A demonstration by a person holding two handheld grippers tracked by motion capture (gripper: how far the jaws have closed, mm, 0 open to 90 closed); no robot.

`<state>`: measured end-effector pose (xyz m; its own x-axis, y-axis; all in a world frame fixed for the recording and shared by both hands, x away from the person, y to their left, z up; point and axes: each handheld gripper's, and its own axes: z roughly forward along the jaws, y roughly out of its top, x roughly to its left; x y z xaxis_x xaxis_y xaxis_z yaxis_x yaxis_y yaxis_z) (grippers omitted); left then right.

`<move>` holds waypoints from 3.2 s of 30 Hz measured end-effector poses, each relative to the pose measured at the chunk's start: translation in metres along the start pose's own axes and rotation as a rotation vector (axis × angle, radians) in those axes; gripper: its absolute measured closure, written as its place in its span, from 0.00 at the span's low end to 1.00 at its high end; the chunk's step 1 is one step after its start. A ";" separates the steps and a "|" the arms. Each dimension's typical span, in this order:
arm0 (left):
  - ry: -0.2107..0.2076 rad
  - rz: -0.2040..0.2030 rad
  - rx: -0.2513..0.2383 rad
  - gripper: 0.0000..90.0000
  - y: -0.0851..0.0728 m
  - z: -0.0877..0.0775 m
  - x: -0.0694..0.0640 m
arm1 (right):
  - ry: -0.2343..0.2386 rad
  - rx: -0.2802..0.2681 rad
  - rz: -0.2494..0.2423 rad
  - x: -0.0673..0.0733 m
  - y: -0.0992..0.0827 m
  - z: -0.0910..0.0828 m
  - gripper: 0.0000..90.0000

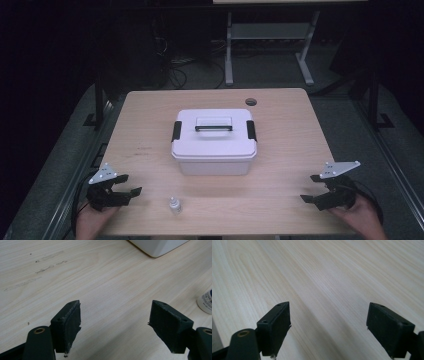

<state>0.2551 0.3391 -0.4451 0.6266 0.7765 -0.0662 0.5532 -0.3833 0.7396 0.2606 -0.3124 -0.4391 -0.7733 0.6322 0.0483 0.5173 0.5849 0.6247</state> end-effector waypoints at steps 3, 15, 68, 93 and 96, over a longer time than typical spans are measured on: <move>-0.002 0.006 0.011 0.28 -0.001 0.000 0.000 | 0.015 0.010 -0.025 -0.004 0.004 -0.005 0.21; -0.024 -0.013 -0.014 0.27 -0.001 -0.001 0.005 | 0.057 0.063 -0.096 -0.020 0.035 -0.027 0.22; -0.068 -0.012 -0.033 0.27 0.000 0.001 0.006 | 0.120 0.109 -0.410 -0.009 0.205 -0.040 0.25; -0.071 -0.012 -0.034 0.27 -0.001 0.001 0.007 | 0.178 0.120 -0.504 0.014 0.268 -0.009 0.25; -0.072 -0.009 -0.033 0.27 0.000 0.002 0.006 | 0.181 0.118 -0.512 0.016 0.275 -0.006 0.25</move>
<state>0.2598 0.3431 -0.4472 0.6602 0.7413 -0.1206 0.5413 -0.3584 0.7606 0.3879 -0.1442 -0.2618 -0.9821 0.1604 -0.0989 0.0880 0.8544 0.5121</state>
